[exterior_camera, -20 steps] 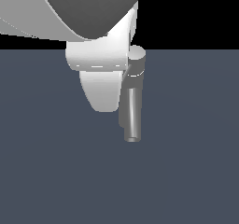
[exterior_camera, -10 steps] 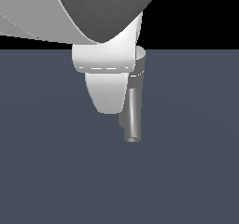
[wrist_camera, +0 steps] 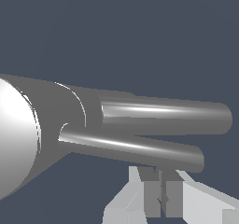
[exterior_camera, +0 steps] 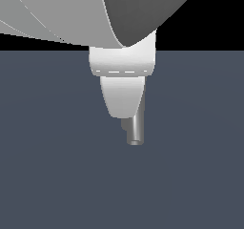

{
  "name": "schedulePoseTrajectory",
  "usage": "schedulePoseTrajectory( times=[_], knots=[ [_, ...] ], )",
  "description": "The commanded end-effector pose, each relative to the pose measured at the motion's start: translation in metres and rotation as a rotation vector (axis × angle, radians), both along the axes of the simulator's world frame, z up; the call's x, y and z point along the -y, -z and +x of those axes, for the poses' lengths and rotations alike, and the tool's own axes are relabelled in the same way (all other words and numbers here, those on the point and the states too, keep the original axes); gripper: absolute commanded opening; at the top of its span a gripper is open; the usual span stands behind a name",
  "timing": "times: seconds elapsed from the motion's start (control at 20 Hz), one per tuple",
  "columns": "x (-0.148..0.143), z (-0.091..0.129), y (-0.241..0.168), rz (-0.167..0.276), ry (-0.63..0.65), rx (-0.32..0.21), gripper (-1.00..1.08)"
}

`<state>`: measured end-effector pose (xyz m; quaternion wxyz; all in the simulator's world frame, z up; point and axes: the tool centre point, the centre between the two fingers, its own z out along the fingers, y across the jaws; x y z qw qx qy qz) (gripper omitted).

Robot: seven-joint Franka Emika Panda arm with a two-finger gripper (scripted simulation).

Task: Turn on the faucet by rotating a designated handle.

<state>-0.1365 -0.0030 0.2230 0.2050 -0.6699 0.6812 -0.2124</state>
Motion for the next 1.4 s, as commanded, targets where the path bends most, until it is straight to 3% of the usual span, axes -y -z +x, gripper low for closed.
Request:
schedulePoseTrajectory(
  times=[0.0,1.35],
  knots=[
    [0.011,-0.001,0.001,0.002,0.017,-0.001,-1.00],
    [0.060,-0.009,0.005,0.003,0.025,-0.005,-1.00]
  ],
)
